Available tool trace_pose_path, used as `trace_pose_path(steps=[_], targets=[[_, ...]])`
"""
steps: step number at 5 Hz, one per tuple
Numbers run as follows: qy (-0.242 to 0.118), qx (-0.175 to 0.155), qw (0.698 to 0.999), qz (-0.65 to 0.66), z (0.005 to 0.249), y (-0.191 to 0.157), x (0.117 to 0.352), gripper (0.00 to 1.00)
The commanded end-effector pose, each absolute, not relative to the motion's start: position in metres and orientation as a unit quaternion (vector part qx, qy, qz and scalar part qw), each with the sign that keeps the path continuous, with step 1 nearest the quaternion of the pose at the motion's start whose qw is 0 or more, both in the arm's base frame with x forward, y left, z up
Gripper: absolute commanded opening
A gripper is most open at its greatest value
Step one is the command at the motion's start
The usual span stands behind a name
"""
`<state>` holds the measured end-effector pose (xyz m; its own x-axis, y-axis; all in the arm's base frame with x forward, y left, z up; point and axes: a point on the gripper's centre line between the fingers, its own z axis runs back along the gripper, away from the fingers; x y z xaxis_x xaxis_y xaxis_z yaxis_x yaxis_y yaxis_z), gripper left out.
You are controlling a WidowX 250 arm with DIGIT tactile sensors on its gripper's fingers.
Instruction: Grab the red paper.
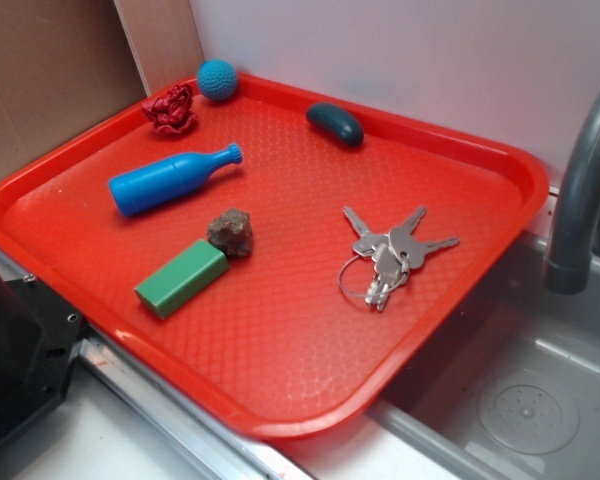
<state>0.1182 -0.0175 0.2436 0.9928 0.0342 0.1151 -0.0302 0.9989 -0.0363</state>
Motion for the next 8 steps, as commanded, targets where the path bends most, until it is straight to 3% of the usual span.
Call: trace_pose_path(steps=[1,2,3,4,6,8], targets=[[-0.058,-0.017,0.998,0.016,0.244,-0.017,0.118,1.00],[-0.057,-0.064,0.994,0.062,0.194,0.020,0.165,1.00],[-0.071,-0.075,0.992,0.072,0.168,0.037,0.190,1.00],[-0.102,-0.037,0.990,0.085,0.144,0.058,0.213,1.00],[-0.115,0.031,0.989,0.083,0.097,0.092,0.258,1.00],[-0.152,0.071,0.976,0.137,0.093,0.131,0.266,1.00]])
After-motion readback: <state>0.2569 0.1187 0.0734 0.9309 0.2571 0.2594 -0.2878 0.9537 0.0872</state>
